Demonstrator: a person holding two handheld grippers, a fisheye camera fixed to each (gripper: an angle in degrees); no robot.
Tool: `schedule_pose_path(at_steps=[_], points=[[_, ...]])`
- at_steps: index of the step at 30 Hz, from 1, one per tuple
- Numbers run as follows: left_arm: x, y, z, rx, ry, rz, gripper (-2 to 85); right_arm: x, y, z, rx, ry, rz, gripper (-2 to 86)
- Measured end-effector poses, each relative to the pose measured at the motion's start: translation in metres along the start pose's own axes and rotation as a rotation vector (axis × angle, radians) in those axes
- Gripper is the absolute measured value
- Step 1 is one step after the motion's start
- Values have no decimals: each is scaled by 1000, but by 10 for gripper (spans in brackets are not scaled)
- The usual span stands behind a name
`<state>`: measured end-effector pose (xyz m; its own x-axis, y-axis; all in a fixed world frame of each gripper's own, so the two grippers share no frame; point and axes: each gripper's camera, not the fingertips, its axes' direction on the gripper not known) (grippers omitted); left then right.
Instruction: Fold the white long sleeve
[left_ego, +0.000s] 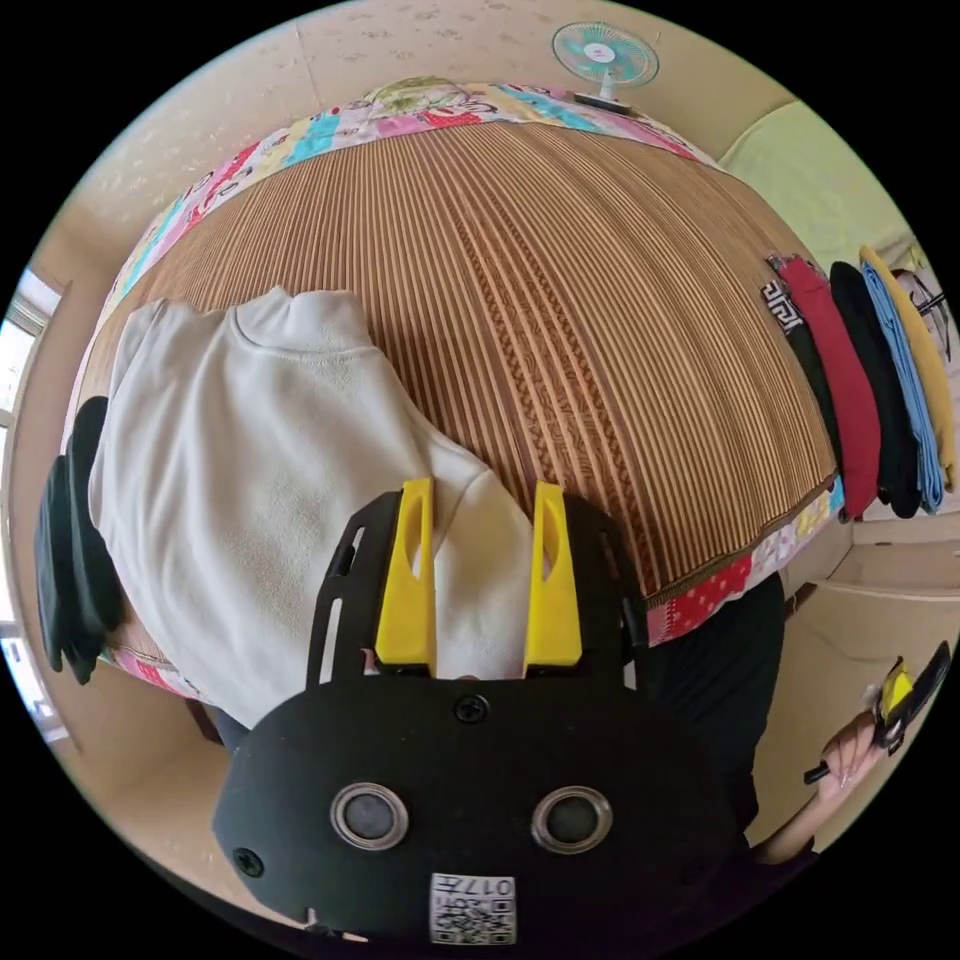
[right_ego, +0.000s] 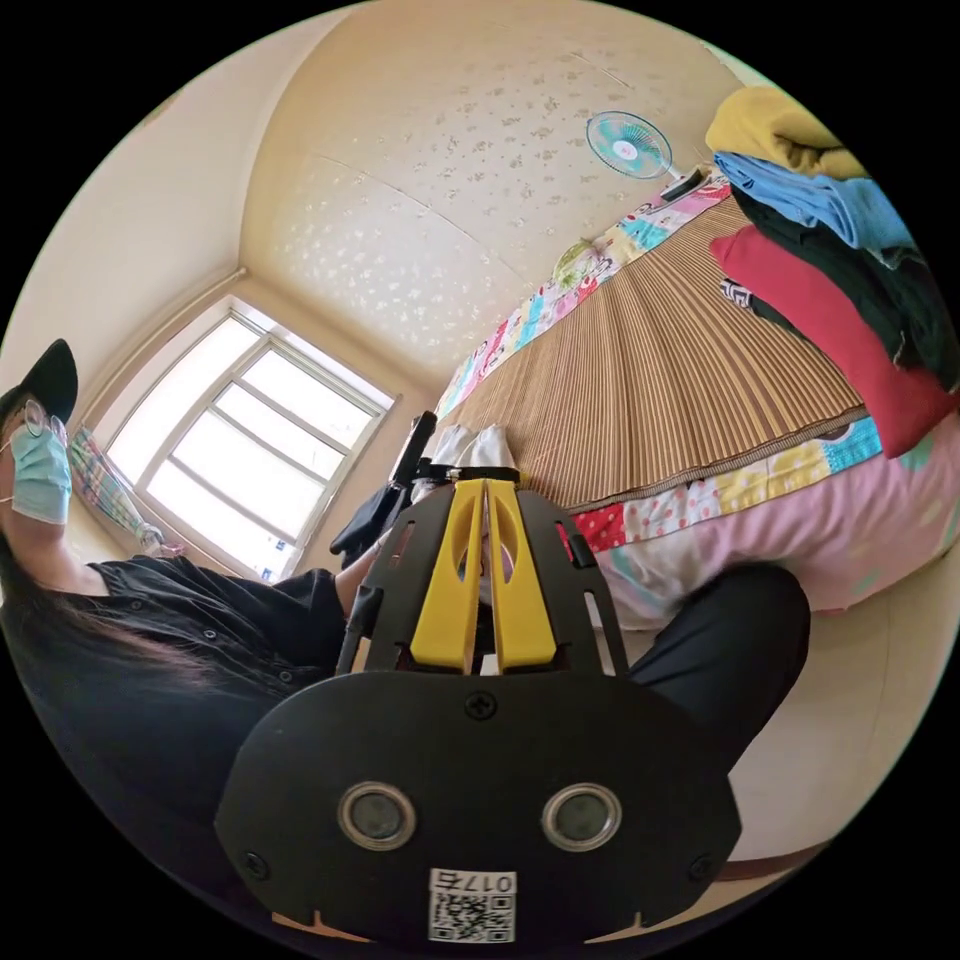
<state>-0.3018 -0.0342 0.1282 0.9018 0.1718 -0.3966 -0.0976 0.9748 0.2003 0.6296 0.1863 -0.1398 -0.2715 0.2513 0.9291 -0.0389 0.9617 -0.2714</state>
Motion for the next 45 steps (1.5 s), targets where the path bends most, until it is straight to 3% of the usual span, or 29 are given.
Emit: schedule_pose_path(at_steps=[3, 6, 8, 11, 14, 17, 21, 25, 27, 30, 32, 34, 36, 39, 41, 43, 45], points=[[-24, 35, -20, 41, 122, 13, 51, 18, 15, -16, 4, 27, 21, 6], [-84, 86, -64, 143, 566, 44, 37, 28, 19, -14, -14, 28, -2, 10], [-137, 138, -129, 332, 880, 142, 36, 21, 17, 2, -47, 17, -90, 17], [-202, 204, -224, 643, 1069, 204, 33, 1, 10, 40, -114, 18, -218, 42], [-255, 257, -313, 868, 1095, 259, 26, -32, 0, 97, -196, 35, -366, 100], [-286, 310, -395, 1033, 976, 313, 22, -76, -12, 159, -229, 16, -511, 131], [-303, 358, -457, 1146, 923, 405, 22, -138, -14, 235, -245, -80, -701, 144], [-321, 382, -479, 1223, 1034, 445, 27, -197, 16, 334, -445, -219, -814, 118], [-335, 386, -478, 1234, 1111, 397, 30, -214, 21, 334, -461, -287, -818, 74], [-364, 412, -479, 1339, 1179, 314, 31, -232, 11, 255, -200, -217, -769, 46], [-386, 437, -489, 1414, 1078, 177, 30, -250, -11, 171, 29, -139, -767, 42], [-397, 430, -501, 1366, 896, 49, 27, -267, -36, 131, 140, -111, -794, 42], [-398, 387, -514, 1279, 715, 61, 28, -290, -76, 129, 157, 42, -837, 44], [-408, 253, -503, 1117, 598, 5, 43, -306, -182, 206, 12, 381, -841, 54], [-427, 137, -472, 954, 369, -196, 59, -268, -262, 281, -123, 572, -700, 69], [-438, 75, -438, 800, 182, -303, 60, -228, -284, 312, -222, 659, -585, 78], [-431, 39, -396, 670, 156, -297, 65, -196, -266, 325, -258, 656, -575, 87]])
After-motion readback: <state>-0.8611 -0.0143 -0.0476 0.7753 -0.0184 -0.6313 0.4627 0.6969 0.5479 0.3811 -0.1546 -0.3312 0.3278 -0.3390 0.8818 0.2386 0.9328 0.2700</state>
